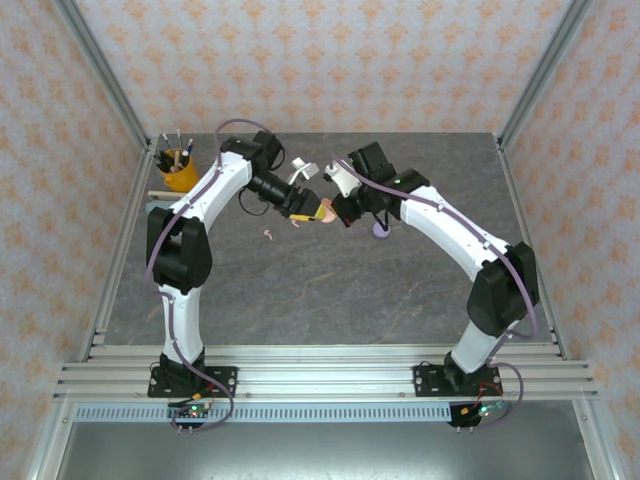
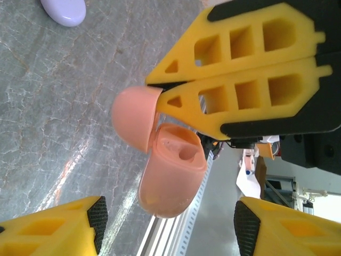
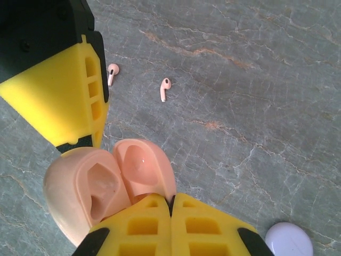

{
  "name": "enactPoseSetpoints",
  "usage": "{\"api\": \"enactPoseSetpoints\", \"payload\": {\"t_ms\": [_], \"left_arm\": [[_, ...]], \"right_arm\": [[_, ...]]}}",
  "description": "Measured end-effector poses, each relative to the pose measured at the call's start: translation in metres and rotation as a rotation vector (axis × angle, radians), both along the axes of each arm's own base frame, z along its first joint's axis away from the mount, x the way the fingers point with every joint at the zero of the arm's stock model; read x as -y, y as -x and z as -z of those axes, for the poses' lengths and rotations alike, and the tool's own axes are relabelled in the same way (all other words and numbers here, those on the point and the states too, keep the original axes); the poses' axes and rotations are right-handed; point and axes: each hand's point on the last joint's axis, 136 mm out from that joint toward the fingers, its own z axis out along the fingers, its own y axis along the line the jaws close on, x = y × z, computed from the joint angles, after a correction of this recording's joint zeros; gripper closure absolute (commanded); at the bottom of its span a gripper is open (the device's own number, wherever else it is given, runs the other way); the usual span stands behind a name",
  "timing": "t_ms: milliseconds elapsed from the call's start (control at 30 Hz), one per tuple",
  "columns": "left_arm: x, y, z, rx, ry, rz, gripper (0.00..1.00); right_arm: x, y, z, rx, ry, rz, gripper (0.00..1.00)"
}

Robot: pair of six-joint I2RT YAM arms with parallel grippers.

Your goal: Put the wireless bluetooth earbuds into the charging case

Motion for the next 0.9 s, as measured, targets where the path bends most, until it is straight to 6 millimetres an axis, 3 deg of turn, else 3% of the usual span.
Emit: {"api": "enactPoseSetpoints", "payload": {"t_ms": [333,533,900], "left_arm": [[0.005,0.009,-0.002,-0.008,0.011,0.043,0.41],[0.012,0.011,0.002,-0.023,0.009,0.067,0.46],[0.012,0.011,0.003,-0.032,0.01,0.076,0.57]], "right_arm": [[-0.003,0.004,-0.012,0.042,0.002,-0.031,1.0],[-0.012,0.011,-0.013,0.051,0.007,-0.064,1.0],[-0.009,0.01,-0.012,0.057,0.026,-0.058,1.0]]}}
